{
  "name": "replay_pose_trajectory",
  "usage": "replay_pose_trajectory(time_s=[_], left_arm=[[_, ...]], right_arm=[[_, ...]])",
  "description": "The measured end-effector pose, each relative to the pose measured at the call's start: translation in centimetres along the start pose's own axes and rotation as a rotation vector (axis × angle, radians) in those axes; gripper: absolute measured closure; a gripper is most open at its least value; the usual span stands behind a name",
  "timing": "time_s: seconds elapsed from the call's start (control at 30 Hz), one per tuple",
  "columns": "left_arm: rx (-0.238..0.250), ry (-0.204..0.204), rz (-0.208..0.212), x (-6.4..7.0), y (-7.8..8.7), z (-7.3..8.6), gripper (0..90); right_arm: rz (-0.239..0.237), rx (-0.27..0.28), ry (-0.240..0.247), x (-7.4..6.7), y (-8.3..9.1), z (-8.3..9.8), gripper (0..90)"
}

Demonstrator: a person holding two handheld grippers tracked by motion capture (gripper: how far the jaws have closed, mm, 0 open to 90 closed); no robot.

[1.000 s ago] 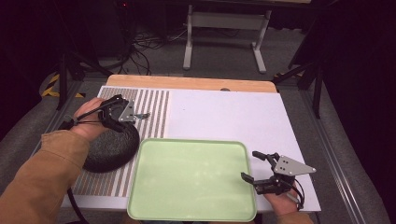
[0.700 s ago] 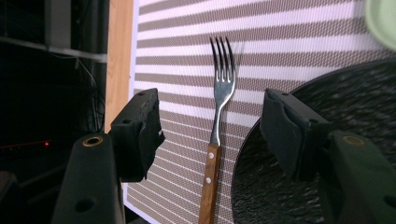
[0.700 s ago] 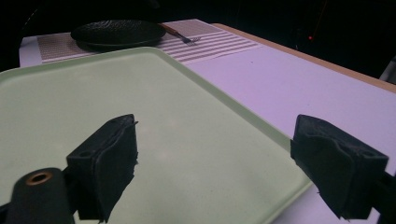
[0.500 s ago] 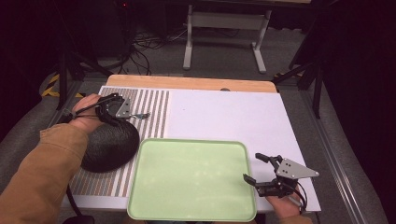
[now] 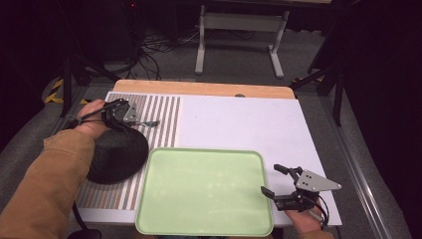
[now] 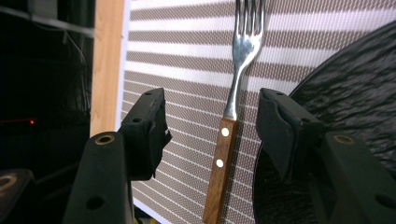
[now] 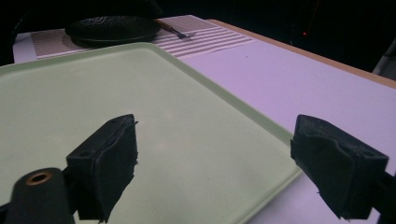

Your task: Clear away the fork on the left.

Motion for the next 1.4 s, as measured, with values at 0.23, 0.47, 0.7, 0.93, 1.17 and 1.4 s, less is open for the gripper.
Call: replay_pose_trajectory(time_s=[0.23,0.47,0.7,0.93,1.17,1.4], left_arm=[[-0.067,0.014,0.017,-0.9,-1.1,0.5,42.9],[-0.123,0.000,0.051,-0.8,-2.3,0.9,43.5],[-0.158,0.026,0.077,-1.5,-2.8,1.5,44.7],[-0.176,0.046,0.106,-1.6,-3.7,1.6,45.6],[-0.165,0.023,0.107,-1.3,-4.2,1.1,48.3],[-0.179,0.024,0.109,-1.2,-4.7,1.1,49.6]], right_arm=[[-0.016,0.004,0.002,-0.1,-0.3,0.0,14.9],[-0.024,0.005,0.003,-0.1,-0.4,0.0,14.9],[-0.029,0.006,-0.002,-0.2,-0.4,0.2,14.9],[-0.024,0.009,0.000,-0.2,-0.2,0.2,14.9],[-0.019,0.012,-0.002,-0.3,0.0,0.2,14.9],[-0.018,0.015,0.003,-0.4,-0.2,0.2,14.9]])
Point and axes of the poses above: each handheld gripper's, and its own axes: y roughly backward along the jaws, z roughly out of its underside, x roughly to its right, the point moved 5 cm from there along -y, roughly forward along the jaws, and after that the axes turned 11 degrees about y, right-handed, at the moved point
